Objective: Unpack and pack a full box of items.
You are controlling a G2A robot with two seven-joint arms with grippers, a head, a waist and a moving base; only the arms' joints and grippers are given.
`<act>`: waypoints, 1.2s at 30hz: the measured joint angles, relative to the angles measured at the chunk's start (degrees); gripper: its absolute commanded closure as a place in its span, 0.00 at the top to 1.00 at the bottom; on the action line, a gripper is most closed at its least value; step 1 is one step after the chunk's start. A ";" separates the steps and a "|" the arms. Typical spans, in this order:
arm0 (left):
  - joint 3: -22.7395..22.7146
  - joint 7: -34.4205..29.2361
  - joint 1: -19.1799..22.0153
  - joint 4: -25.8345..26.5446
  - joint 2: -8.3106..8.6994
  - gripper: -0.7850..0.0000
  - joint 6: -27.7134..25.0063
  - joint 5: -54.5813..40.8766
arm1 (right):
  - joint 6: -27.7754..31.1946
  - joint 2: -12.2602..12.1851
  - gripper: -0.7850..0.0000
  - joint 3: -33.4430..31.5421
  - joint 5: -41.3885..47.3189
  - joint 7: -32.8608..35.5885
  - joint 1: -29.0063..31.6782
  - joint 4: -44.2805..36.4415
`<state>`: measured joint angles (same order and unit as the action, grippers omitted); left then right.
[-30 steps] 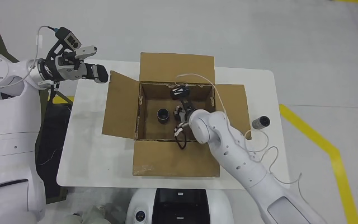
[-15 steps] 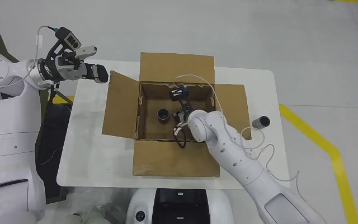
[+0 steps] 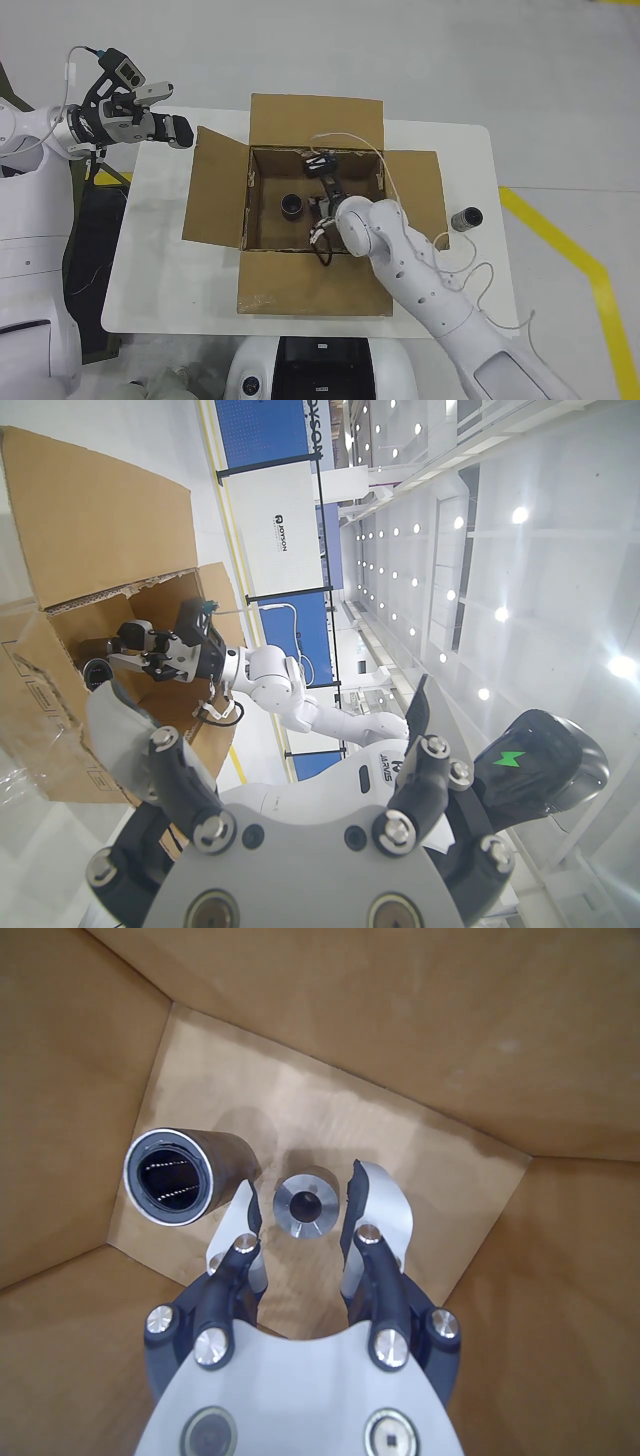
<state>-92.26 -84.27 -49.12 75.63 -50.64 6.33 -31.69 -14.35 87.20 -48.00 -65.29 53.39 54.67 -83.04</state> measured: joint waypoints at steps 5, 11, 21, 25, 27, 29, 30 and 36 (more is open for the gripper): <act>0.00 0.00 0.00 0.00 0.00 1.00 0.00 0.00 | 0.78 -0.85 0.47 -2.42 -1.71 0.77 2.96 -6.42; 0.00 0.00 0.00 0.00 0.00 1.00 0.00 0.00 | 1.51 -1.74 0.47 -5.05 -3.49 1.26 6.99 -15.05; 0.00 0.00 0.00 0.00 0.00 1.00 0.00 0.00 | 4.28 -3.23 0.49 -10.42 -4.82 2.21 13.82 -29.23; 0.00 0.00 0.00 0.00 0.00 1.00 0.00 0.00 | 5.48 -3.90 0.50 -13.25 -5.47 2.12 17.11 -34.62; 0.00 0.00 0.00 0.00 0.00 1.00 0.00 0.00 | 5.92 -4.21 0.55 -14.82 -5.79 1.97 18.66 -36.83; 0.00 0.00 0.00 0.00 0.00 1.00 0.00 0.00 | 6.29 -4.61 0.57 -16.96 -6.51 1.68 20.62 -39.26; 0.00 0.00 0.00 0.00 0.00 1.00 0.00 0.00 | 6.31 -4.77 0.58 -17.98 -6.80 1.49 21.46 -40.25; 0.00 0.00 0.00 0.00 0.00 1.00 0.00 0.00 | 5.54 -5.53 0.56 -24.69 -6.80 -0.49 26.28 -45.04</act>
<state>-92.26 -84.27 -49.12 75.63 -50.64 6.33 -31.69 -8.81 81.67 -72.69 -72.09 52.90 80.95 -128.08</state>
